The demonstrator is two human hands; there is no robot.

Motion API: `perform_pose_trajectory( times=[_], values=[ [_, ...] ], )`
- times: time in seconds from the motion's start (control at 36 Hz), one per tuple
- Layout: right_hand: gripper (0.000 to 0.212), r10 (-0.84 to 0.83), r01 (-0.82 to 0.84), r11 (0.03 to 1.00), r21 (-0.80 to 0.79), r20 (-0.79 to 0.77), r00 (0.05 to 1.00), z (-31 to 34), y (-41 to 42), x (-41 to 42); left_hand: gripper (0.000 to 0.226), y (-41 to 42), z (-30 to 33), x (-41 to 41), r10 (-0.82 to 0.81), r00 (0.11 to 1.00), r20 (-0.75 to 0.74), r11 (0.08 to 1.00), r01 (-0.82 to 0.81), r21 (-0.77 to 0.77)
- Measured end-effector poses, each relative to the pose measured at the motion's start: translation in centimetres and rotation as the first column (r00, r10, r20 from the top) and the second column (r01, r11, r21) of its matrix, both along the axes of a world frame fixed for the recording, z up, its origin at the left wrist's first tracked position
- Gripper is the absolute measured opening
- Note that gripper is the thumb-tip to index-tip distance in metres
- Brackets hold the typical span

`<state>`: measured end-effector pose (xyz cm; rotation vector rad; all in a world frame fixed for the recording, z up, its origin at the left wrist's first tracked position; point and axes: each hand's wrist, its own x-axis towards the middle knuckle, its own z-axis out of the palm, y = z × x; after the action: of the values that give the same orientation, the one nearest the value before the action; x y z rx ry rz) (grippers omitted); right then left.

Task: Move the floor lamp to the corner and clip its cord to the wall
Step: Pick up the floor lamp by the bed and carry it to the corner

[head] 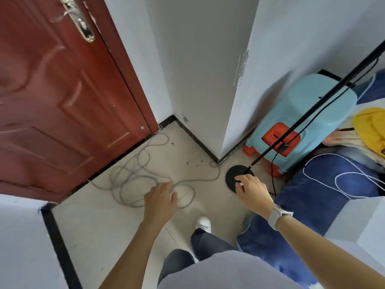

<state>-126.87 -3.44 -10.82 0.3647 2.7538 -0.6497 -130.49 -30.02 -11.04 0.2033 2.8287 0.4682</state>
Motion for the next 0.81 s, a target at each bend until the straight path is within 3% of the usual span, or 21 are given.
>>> perform_pose_trajectory(
  times=[0.06, 0.11, 0.28, 0.39, 0.47, 0.64, 0.72, 0.81],
  values=[
    [0.034, -0.097, 0.097, 0.994, -0.043, 0.001, 0.995, 0.0, 0.5, -2.6, 0.02, 0.8, 0.5, -4.5, -0.031, 0.999, -0.009, 1.0, 0.031, 0.006],
    [0.034, -0.194, 0.195, 0.978, -0.073, 0.02, 0.981, 0.2, 1.4, -3.8, 0.035, 2.4, 0.8, -7.1, -0.074, 0.996, 0.045, 0.997, 0.072, 0.032],
    [0.033, -0.493, 0.485, 0.858, -0.167, -0.003, 0.87, 1.9, 6.0, -6.6, 0.041, 10.6, 1.6, -14.1, -0.38, 0.924, 0.053, 0.922, 0.373, 0.1],
    [0.037, -0.656, 0.646, 0.741, -0.183, 0.013, 0.755, 2.2, 8.8, -7.1, 0.042, 18.5, 2.4, -18.0, -0.523, 0.851, 0.051, 0.826, 0.49, 0.278],
    [0.042, -0.763, 0.748, 0.631, -0.204, 0.014, 0.647, 1.8, 10.4, -7.1, 0.048, 25.1, 3.0, -20.0, -0.66, 0.748, 0.061, 0.698, 0.582, 0.418],
    [0.057, -0.896, 0.858, 0.428, -0.283, -0.009, 0.444, -0.4, 13.5, -8.0, 0.069, 37.4, 3.4, -21.5, -0.798, 0.578, 0.171, 0.531, 0.54, 0.653],
    [0.067, -0.922, 0.867, 0.365, -0.339, -0.001, 0.388, -3.0, 13.9, -8.5, 0.047, 41.0, 1.7, -21.0, -0.844, 0.52, 0.13, 0.448, 0.553, 0.703],
    [0.073, -0.954, 0.872, 0.261, -0.415, 0.026, 0.298, -6.4, 13.6, -8.3, 0.025, 44.0, -0.8, -19.9, -0.801, 0.555, 0.222, 0.507, 0.432, 0.746]
  ],
)
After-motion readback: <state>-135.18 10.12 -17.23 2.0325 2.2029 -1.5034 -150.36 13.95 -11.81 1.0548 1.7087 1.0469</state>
